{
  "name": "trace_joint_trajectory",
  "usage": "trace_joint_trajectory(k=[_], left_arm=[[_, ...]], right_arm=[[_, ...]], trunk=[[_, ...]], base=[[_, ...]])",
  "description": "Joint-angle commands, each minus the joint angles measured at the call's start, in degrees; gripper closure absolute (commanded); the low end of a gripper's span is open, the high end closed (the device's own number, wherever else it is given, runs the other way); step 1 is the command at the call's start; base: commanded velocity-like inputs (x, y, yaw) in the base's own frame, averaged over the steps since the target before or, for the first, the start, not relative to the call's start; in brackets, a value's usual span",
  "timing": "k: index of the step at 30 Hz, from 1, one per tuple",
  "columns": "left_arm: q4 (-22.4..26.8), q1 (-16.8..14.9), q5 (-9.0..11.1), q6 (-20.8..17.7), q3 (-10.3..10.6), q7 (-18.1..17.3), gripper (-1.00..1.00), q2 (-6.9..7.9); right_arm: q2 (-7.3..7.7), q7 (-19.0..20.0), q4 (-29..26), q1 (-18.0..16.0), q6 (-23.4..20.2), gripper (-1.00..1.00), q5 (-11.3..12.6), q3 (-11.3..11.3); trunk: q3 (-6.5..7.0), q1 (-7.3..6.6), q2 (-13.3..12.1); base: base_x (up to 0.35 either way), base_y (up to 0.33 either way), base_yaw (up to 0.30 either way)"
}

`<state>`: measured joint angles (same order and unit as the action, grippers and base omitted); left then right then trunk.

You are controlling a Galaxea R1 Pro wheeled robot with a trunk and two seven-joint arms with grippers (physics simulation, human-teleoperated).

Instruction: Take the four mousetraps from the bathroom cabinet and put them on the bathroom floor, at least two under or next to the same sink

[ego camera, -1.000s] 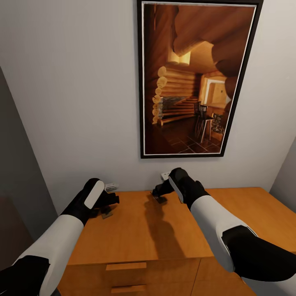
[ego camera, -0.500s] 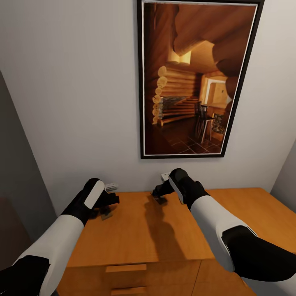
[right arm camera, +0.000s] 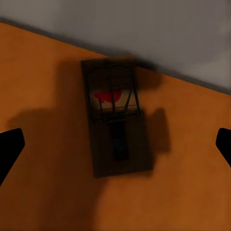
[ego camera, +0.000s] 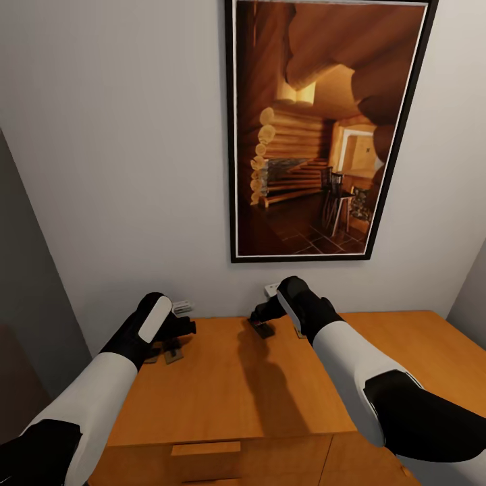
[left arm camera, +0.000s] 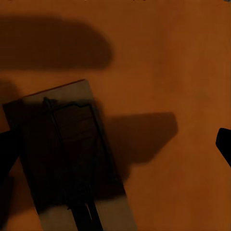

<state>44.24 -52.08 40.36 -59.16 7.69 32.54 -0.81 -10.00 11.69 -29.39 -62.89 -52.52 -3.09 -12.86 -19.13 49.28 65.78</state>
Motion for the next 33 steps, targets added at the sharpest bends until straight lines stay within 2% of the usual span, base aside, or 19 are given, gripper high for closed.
trace_joint_trajectory(k=[1, 10, 13, 18, 20, 33], left_arm=[[0.05, -0.04, 0.6, -0.08, 0.12, 0.6, -1.0, 0.02], [0.04, -0.04, 0.59, -0.09, 0.15, 0.6, -1.0, 0.02], [0.02, -0.04, 0.59, -0.08, 0.14, 0.6, -1.0, 0.02], [0.05, -0.04, 0.59, -0.08, 0.16, 0.6, -1.0, 0.02], [0.05, -0.04, 0.59, -0.08, 0.15, 0.6, -1.0, 0.02], [0.04, -0.04, 0.59, -0.08, 0.17, 0.6, -1.0, -0.05]], right_arm=[[0.0, 0.28, -0.03, -0.04, -0.22, -1.0, -0.34, -0.09], [0.0, 0.26, 1.6, 0.0, 1.05, -1.0, -0.22, -0.28], [0.0, 0.26, 4.28, 0.02, 3.31, -1.0, -0.24, -0.32], [0.0, 0.26, 11.36, 0.04, 9.67, -1.0, -0.46, -0.48], [0.0, 0.26, 12.44, 0.04, 10.67, -1.0, -0.49, -0.52], [0.0, 0.26, 14.28, 0.04, 12.09, -1.0, -0.61, -0.79]], trunk=[[-0.07, 0.0, 0.05], [-0.07, 0.0, 0.05], [-0.07, 0.0, 0.05], [-0.07, 0.0, 0.05], [-0.07, 0.0, 0.05], [-0.07, 0.0, 0.05]], base=[[0.003, 0.0, 0.0], [0.001, 0.0, 0.0], [0.0, 0.0, 0.0], [0.0, 0.0, 0.0], [0.0, 0.0, 0.0], [0.011, 0.0, 0.0]])
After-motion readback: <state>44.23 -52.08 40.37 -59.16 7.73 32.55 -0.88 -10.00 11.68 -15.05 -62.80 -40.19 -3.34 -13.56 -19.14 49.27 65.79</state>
